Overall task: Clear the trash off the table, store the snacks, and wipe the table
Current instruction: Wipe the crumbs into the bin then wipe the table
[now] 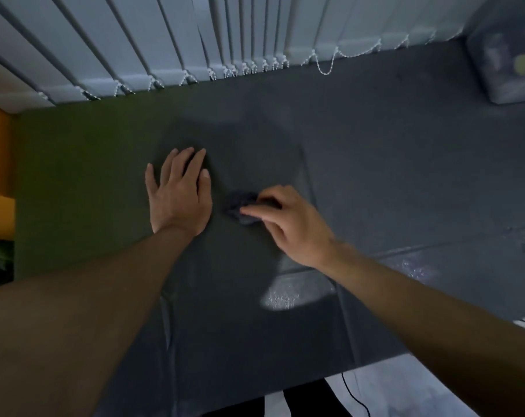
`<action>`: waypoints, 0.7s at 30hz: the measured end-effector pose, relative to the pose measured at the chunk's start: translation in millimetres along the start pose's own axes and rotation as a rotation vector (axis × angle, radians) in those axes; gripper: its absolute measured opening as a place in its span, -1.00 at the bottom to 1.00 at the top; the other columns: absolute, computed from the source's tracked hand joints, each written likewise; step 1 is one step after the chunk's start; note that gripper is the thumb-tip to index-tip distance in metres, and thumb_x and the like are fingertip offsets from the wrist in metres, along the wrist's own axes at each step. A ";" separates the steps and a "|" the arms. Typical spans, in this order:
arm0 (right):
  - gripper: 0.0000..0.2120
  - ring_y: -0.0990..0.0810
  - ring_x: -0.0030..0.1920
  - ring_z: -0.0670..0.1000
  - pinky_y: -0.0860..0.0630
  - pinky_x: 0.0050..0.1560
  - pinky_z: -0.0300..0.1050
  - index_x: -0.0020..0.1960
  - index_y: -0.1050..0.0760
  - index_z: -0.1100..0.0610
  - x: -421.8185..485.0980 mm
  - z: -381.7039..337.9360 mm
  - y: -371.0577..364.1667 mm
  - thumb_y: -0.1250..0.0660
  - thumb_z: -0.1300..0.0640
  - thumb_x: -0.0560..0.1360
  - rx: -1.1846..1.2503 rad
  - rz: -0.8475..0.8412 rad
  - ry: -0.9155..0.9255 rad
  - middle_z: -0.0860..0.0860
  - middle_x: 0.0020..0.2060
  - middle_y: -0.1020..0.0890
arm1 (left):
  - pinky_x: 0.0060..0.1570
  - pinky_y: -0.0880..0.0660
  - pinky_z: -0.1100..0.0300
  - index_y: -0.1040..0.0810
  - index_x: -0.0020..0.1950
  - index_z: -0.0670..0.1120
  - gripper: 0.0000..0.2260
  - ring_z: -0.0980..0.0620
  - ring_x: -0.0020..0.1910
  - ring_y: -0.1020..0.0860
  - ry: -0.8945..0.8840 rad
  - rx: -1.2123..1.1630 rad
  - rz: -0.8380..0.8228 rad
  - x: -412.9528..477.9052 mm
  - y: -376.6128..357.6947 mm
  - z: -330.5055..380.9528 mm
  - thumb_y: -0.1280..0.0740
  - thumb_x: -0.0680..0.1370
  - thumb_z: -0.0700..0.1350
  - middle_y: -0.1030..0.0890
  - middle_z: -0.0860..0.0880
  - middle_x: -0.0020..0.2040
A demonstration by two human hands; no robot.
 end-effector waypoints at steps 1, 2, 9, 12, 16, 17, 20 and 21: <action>-0.69 -0.51 0.04 0.09 -0.50 0.05 -0.08 0.25 -0.62 0.02 -2.1 12.1 7.9 -0.30 0.25 0.57 -0.019 0.064 -0.083 0.08 0.08 -0.55 | 0.53 -0.02 -0.22 -0.39 0.50 0.03 -0.59 -0.02 0.55 -0.22 -0.024 0.000 0.001 -1.7 1.4 2.3 -0.09 0.67 0.06 -0.38 0.03 0.50; -0.69 -0.50 0.06 0.07 -0.50 0.07 -0.07 0.26 -0.61 0.02 -4.4 25.3 16.3 -0.29 0.24 0.57 -0.040 0.140 -0.190 0.08 0.08 -0.54 | 0.53 -0.03 -0.21 -0.41 0.49 0.04 -0.57 -0.03 0.54 -0.23 -0.050 0.005 -0.009 -3.9 1.6 4.6 -0.08 0.65 0.10 -0.40 0.04 0.50; -0.64 -0.50 0.05 0.07 -0.51 0.04 -0.10 0.27 -0.60 -0.01 -49.4 -24.8 -6.2 -0.29 0.26 0.54 -0.011 0.130 -0.214 0.04 0.10 -0.53 | 0.54 0.12 -0.25 -0.12 0.62 0.07 -0.44 -0.05 0.62 0.00 -0.190 0.203 -0.187 -15.7 -17.9 12.1 0.02 0.65 0.23 -0.11 0.09 0.63; -0.67 -0.51 0.03 0.08 -0.51 -0.01 -0.10 0.26 -0.61 -0.02 -65.4 -29.3 -2.3 -0.24 0.21 0.57 -0.033 0.080 -0.150 0.05 0.10 -0.55 | 0.53 0.01 -0.24 -0.14 0.62 -0.02 -0.47 -0.15 0.60 -0.07 -0.193 0.246 -0.170 -19.0 -16.1 19.0 0.00 0.68 0.15 -0.16 -0.03 0.62; -0.65 -0.49 0.08 0.06 -0.53 0.07 -0.07 0.30 -0.57 0.03 -85.3 15.6 28.2 -0.29 0.27 0.56 -0.061 0.336 -0.516 0.07 0.11 -0.51 | 0.45 -0.19 -0.24 -0.33 0.55 -0.08 -0.56 -0.19 0.46 -0.30 -0.226 0.157 -0.092 -26.9 -4.9 37.9 -0.12 0.68 0.02 -0.39 -0.12 0.46; -0.64 -0.49 0.07 0.06 -0.50 0.11 -0.15 0.30 -0.57 0.05 -93.2 11.0 26.0 -0.30 0.29 0.54 -0.056 0.348 -0.535 0.07 0.11 -0.51 | 0.46 -0.18 -0.23 -0.34 0.54 -0.07 -0.57 -0.19 0.46 -0.30 -0.232 0.127 -0.093 -29.4 -4.5 43.0 -0.14 0.68 0.00 -0.40 -0.12 0.45; -0.64 -0.50 0.04 0.11 -0.46 0.11 -0.16 0.30 -0.57 0.03 -112.4 -29.4 1.2 -0.26 0.24 0.54 -0.005 0.223 -0.356 0.08 0.12 -0.51 | 0.54 -0.01 -0.18 -0.27 0.58 -0.05 -0.54 -0.14 0.56 -0.16 -0.232 0.088 -0.164 -35.4 -12.3 49.1 -0.12 0.69 0.04 -0.29 -0.08 0.55; -0.65 -0.50 0.04 0.12 -0.48 0.06 -0.11 0.30 -0.57 0.01 -120.9 -38.6 -4.4 -0.23 0.20 0.56 -0.021 0.164 -0.304 0.08 0.12 -0.52 | 0.56 0.05 -0.16 -0.22 0.60 -0.03 -0.52 -0.11 0.59 -0.10 -0.262 0.103 -0.196 -38.8 -17.2 55.1 -0.09 0.69 0.07 -0.22 -0.05 0.59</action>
Point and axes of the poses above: each hand's wrist, its own x-axis towards the middle knuckle, its own y-axis out of the back of the hand, z = x × y, the point moved 10 cm from there along x, towards the middle knuckle
